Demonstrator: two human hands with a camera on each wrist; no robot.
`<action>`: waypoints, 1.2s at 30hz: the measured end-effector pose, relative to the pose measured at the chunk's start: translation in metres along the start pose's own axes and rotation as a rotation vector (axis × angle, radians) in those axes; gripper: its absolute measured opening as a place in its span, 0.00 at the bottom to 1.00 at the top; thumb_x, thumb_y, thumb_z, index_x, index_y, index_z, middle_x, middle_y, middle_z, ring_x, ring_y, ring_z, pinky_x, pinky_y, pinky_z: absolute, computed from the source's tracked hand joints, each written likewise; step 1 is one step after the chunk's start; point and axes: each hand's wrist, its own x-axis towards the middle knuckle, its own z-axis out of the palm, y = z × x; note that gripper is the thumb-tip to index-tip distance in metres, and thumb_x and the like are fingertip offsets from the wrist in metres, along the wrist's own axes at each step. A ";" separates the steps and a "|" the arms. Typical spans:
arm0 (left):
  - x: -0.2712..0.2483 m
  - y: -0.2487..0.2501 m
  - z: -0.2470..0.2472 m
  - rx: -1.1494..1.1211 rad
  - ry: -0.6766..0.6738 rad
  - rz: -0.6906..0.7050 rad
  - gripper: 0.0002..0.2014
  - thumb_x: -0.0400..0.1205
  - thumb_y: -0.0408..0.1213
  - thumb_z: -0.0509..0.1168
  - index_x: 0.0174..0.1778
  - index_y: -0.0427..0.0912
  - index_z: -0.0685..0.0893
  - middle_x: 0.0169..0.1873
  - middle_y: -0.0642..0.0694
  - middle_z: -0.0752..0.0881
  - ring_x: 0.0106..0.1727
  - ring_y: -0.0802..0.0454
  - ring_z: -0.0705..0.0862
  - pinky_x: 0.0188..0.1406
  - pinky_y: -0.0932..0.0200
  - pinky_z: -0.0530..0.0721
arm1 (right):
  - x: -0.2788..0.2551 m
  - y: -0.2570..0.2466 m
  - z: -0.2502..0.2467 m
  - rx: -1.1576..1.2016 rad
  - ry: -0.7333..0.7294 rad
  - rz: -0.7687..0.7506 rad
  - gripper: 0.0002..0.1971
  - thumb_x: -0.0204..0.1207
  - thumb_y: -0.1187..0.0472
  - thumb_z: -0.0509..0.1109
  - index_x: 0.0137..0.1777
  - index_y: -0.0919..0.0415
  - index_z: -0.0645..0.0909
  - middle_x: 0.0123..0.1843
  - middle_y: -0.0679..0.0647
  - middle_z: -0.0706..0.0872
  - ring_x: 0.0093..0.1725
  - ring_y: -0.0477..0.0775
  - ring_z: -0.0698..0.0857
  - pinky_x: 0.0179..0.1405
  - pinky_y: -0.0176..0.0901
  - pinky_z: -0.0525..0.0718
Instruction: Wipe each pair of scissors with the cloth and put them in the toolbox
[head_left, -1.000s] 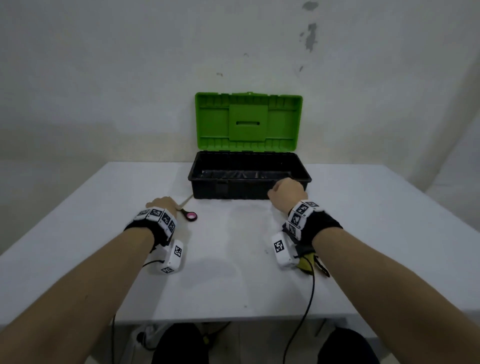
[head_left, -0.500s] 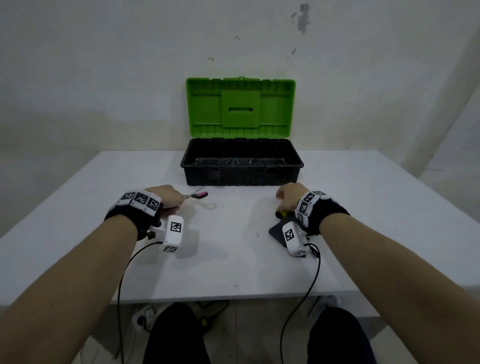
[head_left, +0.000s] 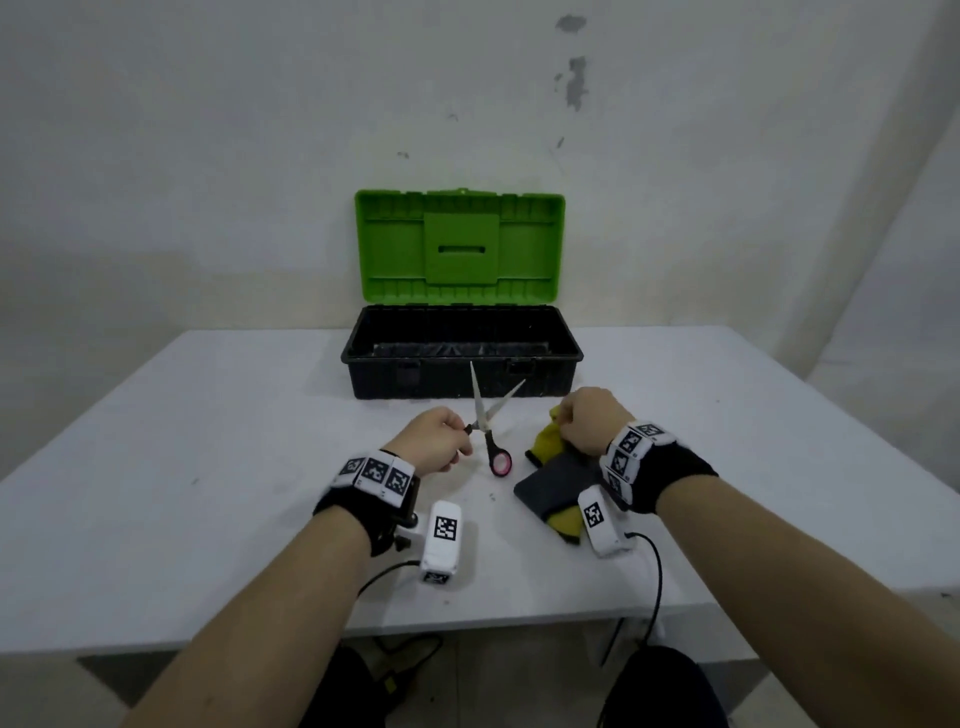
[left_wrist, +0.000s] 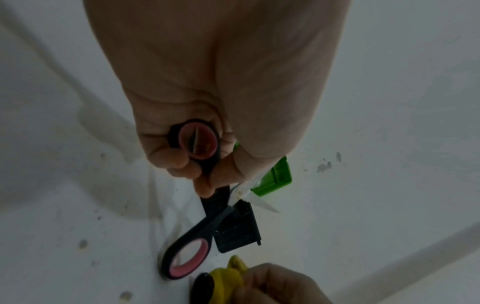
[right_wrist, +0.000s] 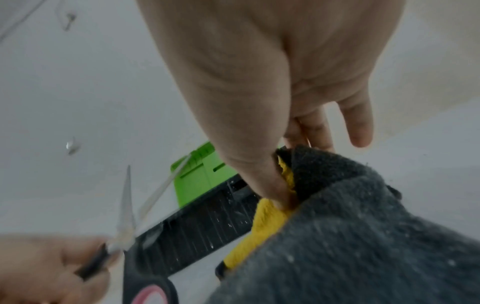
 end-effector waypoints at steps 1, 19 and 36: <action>0.002 0.002 0.001 -0.019 0.013 0.012 0.06 0.78 0.24 0.63 0.43 0.40 0.78 0.36 0.40 0.83 0.34 0.48 0.77 0.30 0.59 0.75 | -0.003 0.003 -0.003 0.065 0.060 -0.033 0.10 0.78 0.55 0.65 0.51 0.55 0.86 0.57 0.59 0.83 0.55 0.62 0.81 0.58 0.56 0.83; 0.014 0.000 0.004 -0.105 -0.048 0.202 0.13 0.82 0.46 0.71 0.44 0.37 0.85 0.29 0.49 0.69 0.23 0.58 0.64 0.20 0.64 0.60 | -0.034 -0.026 -0.012 0.995 -0.101 -0.102 0.12 0.83 0.48 0.59 0.55 0.56 0.74 0.40 0.55 0.78 0.33 0.52 0.79 0.29 0.44 0.77; 0.015 0.015 0.023 -0.055 -0.081 0.284 0.15 0.83 0.47 0.70 0.46 0.35 0.86 0.24 0.52 0.70 0.21 0.59 0.63 0.18 0.65 0.61 | -0.031 -0.030 -0.014 0.457 0.457 -0.600 0.06 0.72 0.61 0.78 0.47 0.61 0.91 0.46 0.53 0.86 0.43 0.47 0.84 0.47 0.28 0.78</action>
